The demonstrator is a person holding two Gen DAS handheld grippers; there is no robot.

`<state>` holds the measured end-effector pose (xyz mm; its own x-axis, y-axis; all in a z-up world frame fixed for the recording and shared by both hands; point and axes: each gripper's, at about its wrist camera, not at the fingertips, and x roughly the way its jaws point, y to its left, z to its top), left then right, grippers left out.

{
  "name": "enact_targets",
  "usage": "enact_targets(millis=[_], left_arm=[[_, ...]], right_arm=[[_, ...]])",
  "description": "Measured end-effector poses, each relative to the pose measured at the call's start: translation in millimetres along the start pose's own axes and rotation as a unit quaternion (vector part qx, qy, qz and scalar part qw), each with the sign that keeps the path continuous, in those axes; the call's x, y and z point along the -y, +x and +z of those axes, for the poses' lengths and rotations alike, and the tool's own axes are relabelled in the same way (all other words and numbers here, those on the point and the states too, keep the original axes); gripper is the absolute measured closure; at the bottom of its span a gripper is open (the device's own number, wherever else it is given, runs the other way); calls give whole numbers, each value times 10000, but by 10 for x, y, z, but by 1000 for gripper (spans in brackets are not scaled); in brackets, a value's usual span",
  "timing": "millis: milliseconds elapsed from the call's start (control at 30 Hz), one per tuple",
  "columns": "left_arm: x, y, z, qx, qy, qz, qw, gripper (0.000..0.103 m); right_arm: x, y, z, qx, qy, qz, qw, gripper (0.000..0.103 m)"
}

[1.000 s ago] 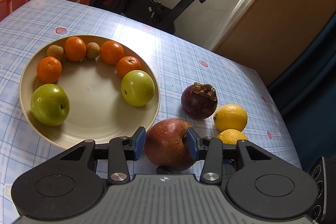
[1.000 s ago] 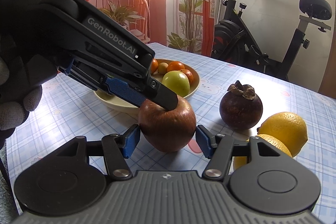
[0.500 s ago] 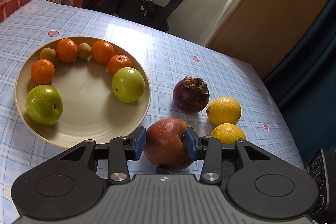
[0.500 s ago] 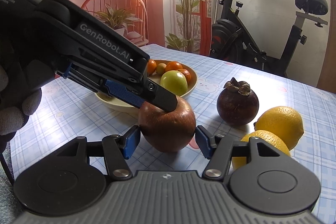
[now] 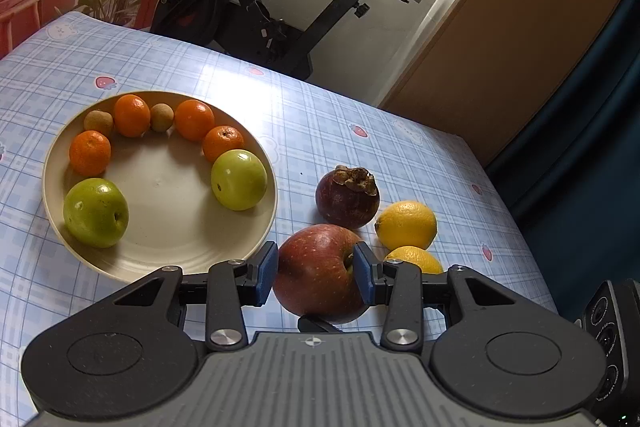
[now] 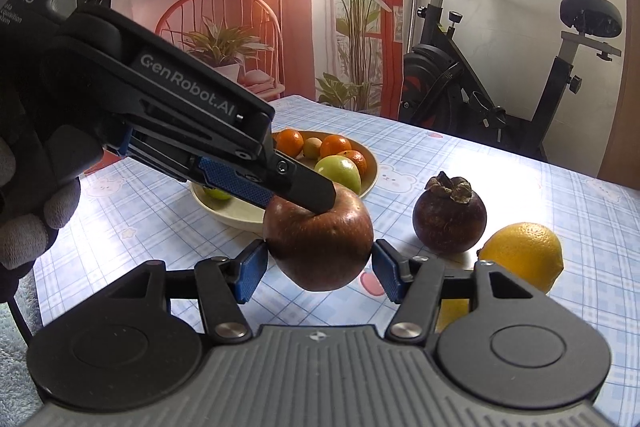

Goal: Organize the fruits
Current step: 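Lift the red apple with both grippers and carry it toward the plate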

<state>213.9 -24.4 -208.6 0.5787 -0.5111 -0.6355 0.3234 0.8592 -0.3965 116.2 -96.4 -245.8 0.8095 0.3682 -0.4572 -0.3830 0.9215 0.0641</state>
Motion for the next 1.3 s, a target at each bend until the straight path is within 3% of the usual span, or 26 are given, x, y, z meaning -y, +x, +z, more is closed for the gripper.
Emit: enact_targets(millis=[667,967,1300], left_arm=[[-480,-173,288,400,-556,132,9976,60],[-299,-367,204,494,-378,71,9980,60],[2,-854,248,1020,-80,75,9947,60]], right_arm=[[-200,487,418,-131,-704,374,9967,43],[-254,225,413,6,-662,273,9974,43],[-449,-228,713,461,-795,174,9956,43]])
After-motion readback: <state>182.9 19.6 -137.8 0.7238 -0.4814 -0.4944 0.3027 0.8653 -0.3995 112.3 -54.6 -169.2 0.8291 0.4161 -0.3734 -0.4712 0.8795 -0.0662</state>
